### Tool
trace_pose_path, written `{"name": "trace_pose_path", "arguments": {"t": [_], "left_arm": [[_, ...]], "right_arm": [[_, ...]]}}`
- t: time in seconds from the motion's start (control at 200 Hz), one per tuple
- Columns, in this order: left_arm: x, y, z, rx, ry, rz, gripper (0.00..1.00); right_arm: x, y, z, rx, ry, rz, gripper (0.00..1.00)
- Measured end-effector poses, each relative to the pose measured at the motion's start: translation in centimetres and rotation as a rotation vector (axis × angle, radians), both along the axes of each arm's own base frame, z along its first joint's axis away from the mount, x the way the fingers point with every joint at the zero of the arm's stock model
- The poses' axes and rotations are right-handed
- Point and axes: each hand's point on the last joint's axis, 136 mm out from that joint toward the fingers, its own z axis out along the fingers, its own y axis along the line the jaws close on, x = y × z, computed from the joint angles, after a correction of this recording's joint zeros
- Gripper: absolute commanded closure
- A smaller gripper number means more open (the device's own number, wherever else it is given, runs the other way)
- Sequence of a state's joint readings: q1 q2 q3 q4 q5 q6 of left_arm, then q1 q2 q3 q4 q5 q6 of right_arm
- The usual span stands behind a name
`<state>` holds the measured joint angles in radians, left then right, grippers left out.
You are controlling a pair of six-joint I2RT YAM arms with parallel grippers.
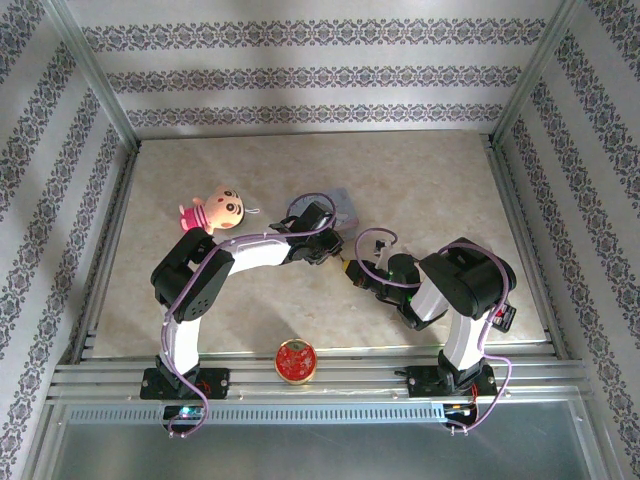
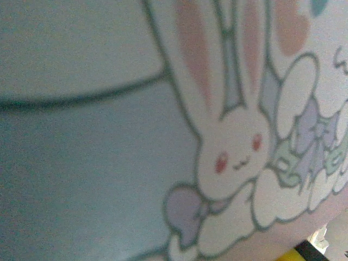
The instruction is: Unlock a padlock with a key
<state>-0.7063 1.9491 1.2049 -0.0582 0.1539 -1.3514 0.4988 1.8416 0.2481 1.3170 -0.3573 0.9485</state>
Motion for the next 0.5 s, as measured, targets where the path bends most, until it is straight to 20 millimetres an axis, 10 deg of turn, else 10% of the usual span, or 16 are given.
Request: {"name": "trace_pose_path", "arguments": {"t": [0.5], "left_arm": [[0.1, -0.15, 0.06, -0.012, -0.009, -0.003, 1.0]], "right_arm": [[0.3, -0.02, 0.42, 0.048, 0.033, 0.005, 1.0]]}}
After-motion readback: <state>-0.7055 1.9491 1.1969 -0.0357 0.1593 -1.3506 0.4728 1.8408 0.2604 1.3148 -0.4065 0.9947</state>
